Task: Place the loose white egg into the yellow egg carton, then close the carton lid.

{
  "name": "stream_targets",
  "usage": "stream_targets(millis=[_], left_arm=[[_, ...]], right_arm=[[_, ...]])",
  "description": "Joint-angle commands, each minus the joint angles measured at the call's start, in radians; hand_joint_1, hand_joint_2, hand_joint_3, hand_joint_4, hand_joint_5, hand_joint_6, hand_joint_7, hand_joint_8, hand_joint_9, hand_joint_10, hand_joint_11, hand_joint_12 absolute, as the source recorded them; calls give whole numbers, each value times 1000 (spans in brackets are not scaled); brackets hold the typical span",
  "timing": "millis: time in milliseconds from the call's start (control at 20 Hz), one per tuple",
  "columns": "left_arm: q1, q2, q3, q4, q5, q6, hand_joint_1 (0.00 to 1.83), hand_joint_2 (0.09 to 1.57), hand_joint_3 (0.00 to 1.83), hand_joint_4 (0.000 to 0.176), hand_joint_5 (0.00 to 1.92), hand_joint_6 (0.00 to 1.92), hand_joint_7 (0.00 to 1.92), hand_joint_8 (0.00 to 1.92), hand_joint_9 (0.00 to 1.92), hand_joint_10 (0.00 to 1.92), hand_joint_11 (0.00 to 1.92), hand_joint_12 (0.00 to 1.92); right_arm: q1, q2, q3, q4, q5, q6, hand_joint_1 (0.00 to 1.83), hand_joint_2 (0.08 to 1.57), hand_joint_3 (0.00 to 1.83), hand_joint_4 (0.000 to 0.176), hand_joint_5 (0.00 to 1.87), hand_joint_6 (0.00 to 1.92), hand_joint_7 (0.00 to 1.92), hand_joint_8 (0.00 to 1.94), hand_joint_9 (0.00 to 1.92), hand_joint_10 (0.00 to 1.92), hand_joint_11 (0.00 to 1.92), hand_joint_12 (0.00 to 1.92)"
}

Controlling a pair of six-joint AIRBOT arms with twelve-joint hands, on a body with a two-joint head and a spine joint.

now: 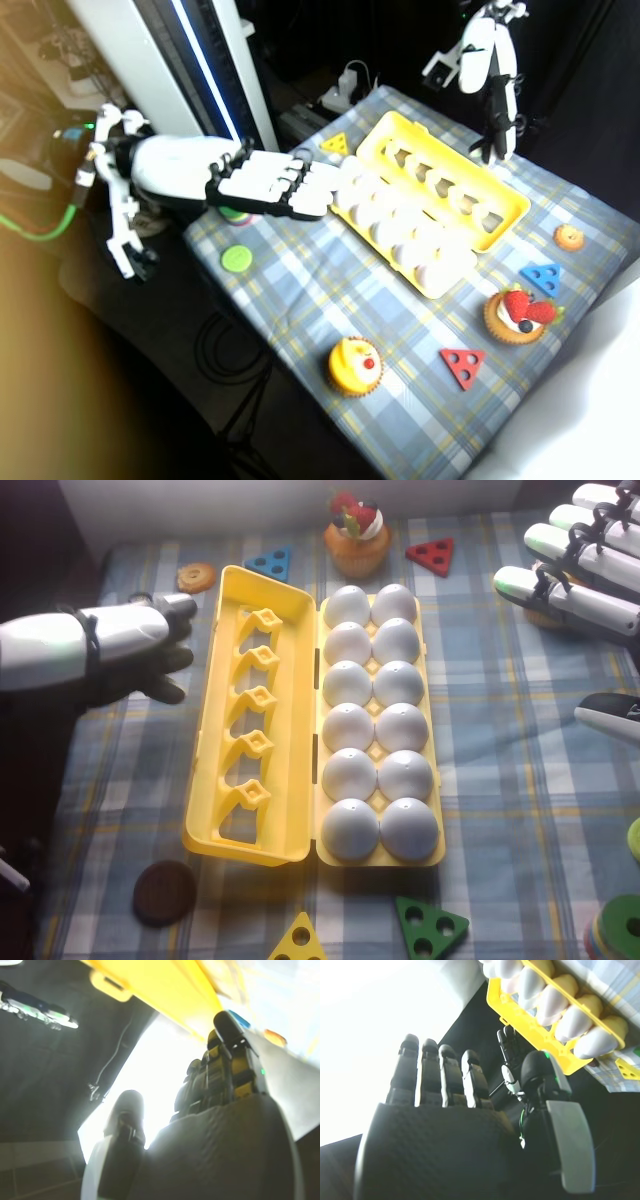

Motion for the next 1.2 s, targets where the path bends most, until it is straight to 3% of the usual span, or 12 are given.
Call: stream_targets(millis=[0,50,150,400,550,700,800,900,950,1000,1050,1150], left_arm=[[-3,-8,4,-4,-92,-24,1,1423,0,0,0,0,0,0,139,8,0,1113],[1,-13,4,5,-90,-33,0,1416,0,0,0,0,0,0,178,24,0,1242],[8,-22,4,25,-86,-50,5,1419,0,0,0,0,0,0,156,14,0,1267],[9,-25,-5,46,-155,-88,0,1366,0,0,0,0,0,0,302,70,13,1453],[9,-2,-32,49,-233,-87,0,1374,0,0,0,0,0,0,353,72,125,1304],[6,18,-64,51,-310,-65,0,1350,0,2,0,0,0,0,368,42,210,1271],[-6,21,-76,66,-339,-56,0,1293,0,45,0,0,0,0,360,34,179,1273],[-43,17,-77,103,-336,-53,0,1287,0,48,0,0,0,0,350,19,104,1345],[-84,6,-69,143,-300,-53,0,1324,6,65,0,0,0,0,358,20,49,1418],[-121,-7,-58,178,-269,-61,0,1313,0,75,0,0,0,0,343,13,9,1490],[-169,-32,-38,250,-224,-99,0,1296,0,81,0,0,0,0,342,12,1,1578],[-234,-65,-12,351,-163,-152,0,1281,0,56,0,0,0,0,276,4,0,1698]], right_arm=[[0,6,-3,-2,124,-3,287,1337,4,94,0,0,0,0,0,0,7,178],[0,6,-3,-2,125,-3,274,1334,2,90,0,0,0,0,0,0,1,367],[0,6,-4,-2,125,-3,265,1336,1,92,0,0,0,0,0,0,0,448],[0,6,-4,2,126,-3,286,1343,1,94,0,0,0,0,0,0,0,241],[0,6,-3,4,127,-3,302,1348,2,83,0,0,0,0,0,0,0,247],[0,5,-3,6,130,-3,336,1354,0,96,0,0,0,0,0,0,0,38],[0,5,-3,8,133,-3,356,1346,0,85,0,0,0,0,0,0,0,1],[0,6,-3,8,136,-3,364,1342,0,116,0,0,0,0,0,0,0,0],[0,8,-3,10,140,-3,382,1341,0,111,0,0,0,0,0,0,0,0],[-2,9,-4,11,143,-3,340,1339,0,69,0,0,0,0,0,0,0,0],[-7,12,-4,14,148,-3,296,1338,0,47,0,0,0,0,0,0,0,0],[-14,16,-6,19,156,-3,240,1342,0,44,0,0,0,0,0,0,0,0]])
